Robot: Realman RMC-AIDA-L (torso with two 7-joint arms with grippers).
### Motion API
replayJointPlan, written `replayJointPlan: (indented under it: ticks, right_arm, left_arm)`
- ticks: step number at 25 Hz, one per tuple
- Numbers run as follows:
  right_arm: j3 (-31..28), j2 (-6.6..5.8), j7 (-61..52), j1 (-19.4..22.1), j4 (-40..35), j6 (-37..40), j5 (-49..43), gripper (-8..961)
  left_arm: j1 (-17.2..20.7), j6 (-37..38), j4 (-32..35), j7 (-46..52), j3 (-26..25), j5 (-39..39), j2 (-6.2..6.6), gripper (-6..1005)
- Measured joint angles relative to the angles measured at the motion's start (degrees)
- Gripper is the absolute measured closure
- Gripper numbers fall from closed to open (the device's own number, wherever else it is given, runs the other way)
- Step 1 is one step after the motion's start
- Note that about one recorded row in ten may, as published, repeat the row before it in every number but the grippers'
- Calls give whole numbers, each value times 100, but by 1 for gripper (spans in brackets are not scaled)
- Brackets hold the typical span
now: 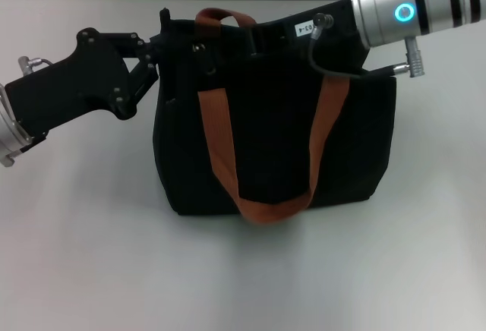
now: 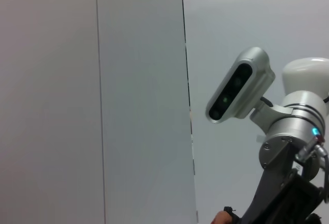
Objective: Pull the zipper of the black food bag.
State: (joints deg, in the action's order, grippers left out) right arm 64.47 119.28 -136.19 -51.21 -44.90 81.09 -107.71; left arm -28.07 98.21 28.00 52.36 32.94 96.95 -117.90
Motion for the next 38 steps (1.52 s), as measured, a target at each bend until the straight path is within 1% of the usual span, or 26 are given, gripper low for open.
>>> replayJointPlan:
  ticks: [6, 15, 24, 32, 36, 37, 38]
  right_arm:
    - [168, 4, -377, 208, -461, 0, -172, 953]
    - [164, -2, -626, 234, -666, 4, -492, 953]
    - [152, -2, -941, 355, -1084, 36, -932, 953]
    - [115, -1, -1171, 706, -1671, 207, -1203, 953]
    - [106, 1, -1351, 991, -2182, 344, -1413, 952]
    - [106, 1, -1351, 991, -2182, 344, -1413, 952]
    - [98, 6, -1419, 1115, -2394, 398, -1484, 952]
  left_arm:
    - [24, -13, -15, -18, -64, -1, 25, 903]
    - [34, 1, -11, -23, -68, -3, 36, 900]
    - [48, 5, 9, -24, -68, -5, 39, 896]
    - [83, 5, 20, -24, -68, -9, 43, 893]
    - [84, 5, 22, -24, -68, -11, 45, 892]
    - [84, 5, 22, -24, -68, -11, 45, 891]
    - [84, 6, 22, -24, -68, -11, 46, 891]
